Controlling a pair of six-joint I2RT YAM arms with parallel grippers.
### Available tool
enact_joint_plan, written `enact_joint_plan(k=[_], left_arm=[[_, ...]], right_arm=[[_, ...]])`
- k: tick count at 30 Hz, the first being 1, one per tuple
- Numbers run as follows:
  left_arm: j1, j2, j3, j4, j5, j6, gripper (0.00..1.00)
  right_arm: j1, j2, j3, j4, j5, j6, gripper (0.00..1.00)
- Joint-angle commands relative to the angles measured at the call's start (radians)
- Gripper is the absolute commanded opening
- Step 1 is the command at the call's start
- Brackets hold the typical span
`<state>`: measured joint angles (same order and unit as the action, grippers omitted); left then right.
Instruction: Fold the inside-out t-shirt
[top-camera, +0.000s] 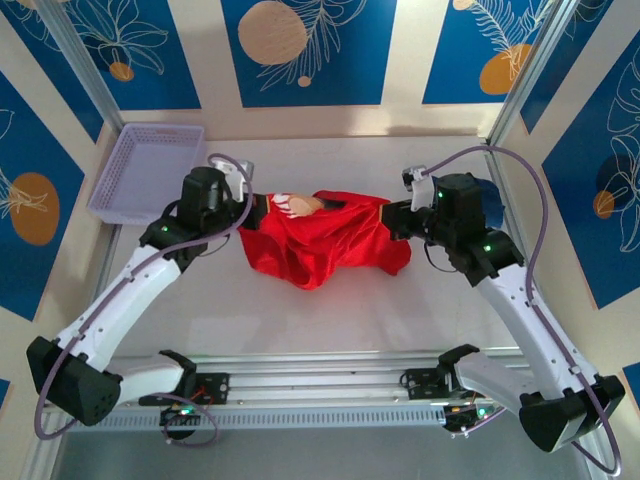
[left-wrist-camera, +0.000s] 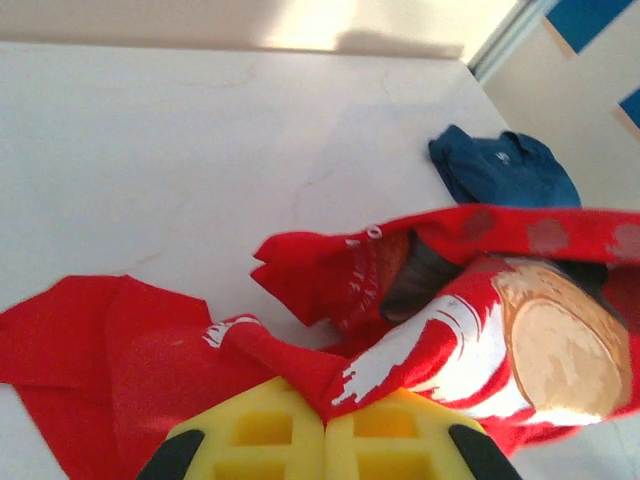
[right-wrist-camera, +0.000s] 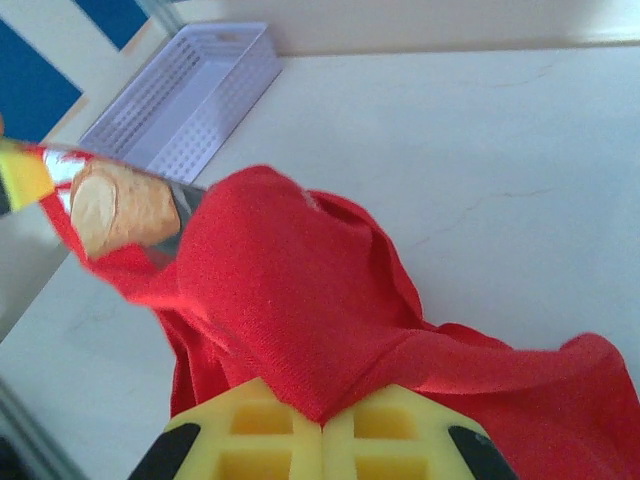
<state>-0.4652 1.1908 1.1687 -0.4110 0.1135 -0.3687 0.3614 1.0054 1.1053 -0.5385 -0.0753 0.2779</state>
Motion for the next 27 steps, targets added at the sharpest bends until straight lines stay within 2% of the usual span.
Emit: enact_joint_plan(k=[1,7,8,10,12,15,17,20,23,27], left_arm=[[0.019,0.047,0.036,-0.062,-0.11,0.027,0.0],[0.023,0.32,0.093,-0.035,-0.349,0.06,0.01],[0.023,0.375,0.123,-0.038,-0.353,0.07,0.1],[0.023,0.45,0.181,-0.067,-0.326,0.08,0.29],[0.011,0.449,0.166,-0.052,-0.264,0.08,0.41],[-0.049,0.334,0.009,0.048,-0.147,0.068,0.56],[-0.121,0.249,-0.114,0.126,-0.068,0.055,0.63],[-0.229,0.213,-0.229,0.198,-0.006,0.044,0.65],[-0.29,0.265,-0.257,0.222,-0.012,0.052,0.65],[-0.325,0.355,-0.257,0.244,-0.014,0.062,0.56]], right_arm=[[-0.019,0.026,-0.002,-0.079,-0.096,-0.029,0.0],[-0.077,0.195,-0.066,-0.059,-0.072,0.048,0.0],[-0.078,0.223,-0.076,-0.033,-0.084,0.061,0.0],[-0.076,0.274,-0.091,0.017,-0.122,0.091,0.0],[-0.075,0.31,-0.104,0.056,-0.152,0.11,0.0],[-0.073,0.343,-0.12,0.072,-0.151,0.113,0.0],[-0.076,0.348,-0.131,0.076,-0.139,0.109,0.0],[-0.083,0.353,-0.132,0.078,-0.133,0.104,0.0],[-0.092,0.358,-0.124,0.078,-0.127,0.098,0.0],[-0.104,0.357,-0.109,0.083,-0.129,0.102,0.0]])
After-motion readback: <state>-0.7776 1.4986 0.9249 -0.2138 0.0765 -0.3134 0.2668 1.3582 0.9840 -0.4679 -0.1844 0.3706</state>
